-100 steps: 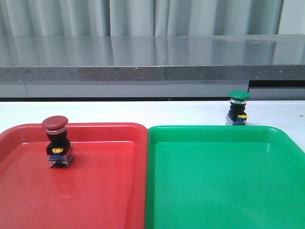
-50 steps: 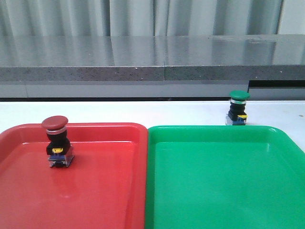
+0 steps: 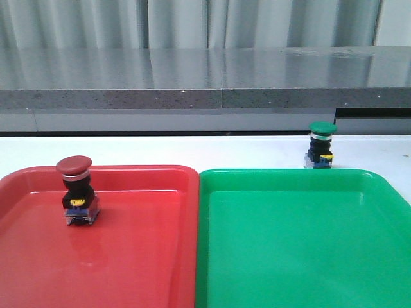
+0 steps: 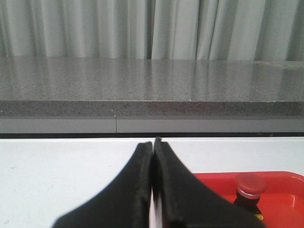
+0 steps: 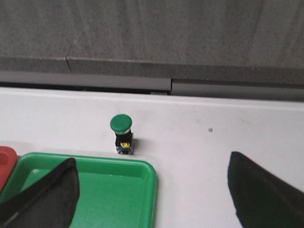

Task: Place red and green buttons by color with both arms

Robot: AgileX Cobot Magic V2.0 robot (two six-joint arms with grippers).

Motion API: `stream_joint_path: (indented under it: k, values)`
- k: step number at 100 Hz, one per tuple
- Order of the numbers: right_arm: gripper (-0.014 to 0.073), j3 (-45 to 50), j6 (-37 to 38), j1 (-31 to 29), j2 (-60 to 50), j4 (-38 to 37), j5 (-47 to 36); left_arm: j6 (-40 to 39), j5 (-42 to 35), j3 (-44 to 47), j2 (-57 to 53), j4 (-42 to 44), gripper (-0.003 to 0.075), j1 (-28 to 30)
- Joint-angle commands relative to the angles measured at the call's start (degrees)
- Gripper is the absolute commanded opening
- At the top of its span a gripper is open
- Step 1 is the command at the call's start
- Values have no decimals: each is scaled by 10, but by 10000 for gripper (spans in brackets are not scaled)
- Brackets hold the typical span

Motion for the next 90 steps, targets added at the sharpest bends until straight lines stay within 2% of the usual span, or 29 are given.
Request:
stream_joint_path:
  k: [1, 17, 46, 90]
  values:
    - [632, -34, 0, -2, 28, 22, -71, -4, -42, 24, -17, 0, -19, 2]
    - [632, -83, 0, 5, 107, 41, -63, -4, -42, 24, -17, 0, -19, 2]
    - [632, -205, 0, 57, 291, 41, -48, -4, -42, 24, -17, 0, -20, 2]
    - [632, -331, 0, 62, 525, 42, -31, -4, -42, 24, -17, 0, -19, 2]
